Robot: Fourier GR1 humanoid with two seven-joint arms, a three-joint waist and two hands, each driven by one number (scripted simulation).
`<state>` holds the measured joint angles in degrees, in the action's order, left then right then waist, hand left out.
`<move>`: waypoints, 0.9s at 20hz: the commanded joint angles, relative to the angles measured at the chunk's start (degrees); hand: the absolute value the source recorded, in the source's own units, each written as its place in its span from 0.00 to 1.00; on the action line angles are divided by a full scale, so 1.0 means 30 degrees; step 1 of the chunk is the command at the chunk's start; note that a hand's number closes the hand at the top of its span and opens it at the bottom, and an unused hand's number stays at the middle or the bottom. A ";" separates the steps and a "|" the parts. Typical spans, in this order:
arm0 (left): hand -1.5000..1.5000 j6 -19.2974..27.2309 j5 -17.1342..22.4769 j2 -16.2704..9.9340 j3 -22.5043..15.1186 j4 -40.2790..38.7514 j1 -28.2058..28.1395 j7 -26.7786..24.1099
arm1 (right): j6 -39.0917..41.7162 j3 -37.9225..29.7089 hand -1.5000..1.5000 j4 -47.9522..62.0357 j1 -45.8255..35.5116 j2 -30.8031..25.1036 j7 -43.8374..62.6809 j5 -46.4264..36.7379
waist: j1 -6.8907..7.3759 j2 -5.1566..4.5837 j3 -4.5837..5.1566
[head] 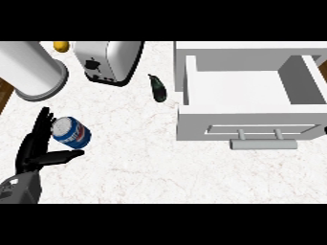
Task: Pick up the can, place it into the drawer and close the drawer
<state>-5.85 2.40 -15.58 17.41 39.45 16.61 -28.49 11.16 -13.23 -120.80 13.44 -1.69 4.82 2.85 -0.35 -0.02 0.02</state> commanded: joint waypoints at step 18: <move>0.00 0.0254 -0.0073 0.0333 -0.0717 -0.4475 0.3553 -0.1649 | 0.0994 -0.1080 0.00 -0.0034 0.0418 -0.0344 -0.0418 0.1171 | -0.0101 -0.0029 0.0005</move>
<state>-4.39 2.59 -14.28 15.46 29.88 24.63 -31.49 12.81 -14.50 -121.59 14.68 -1.74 4.53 4.83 -0.45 -0.04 0.01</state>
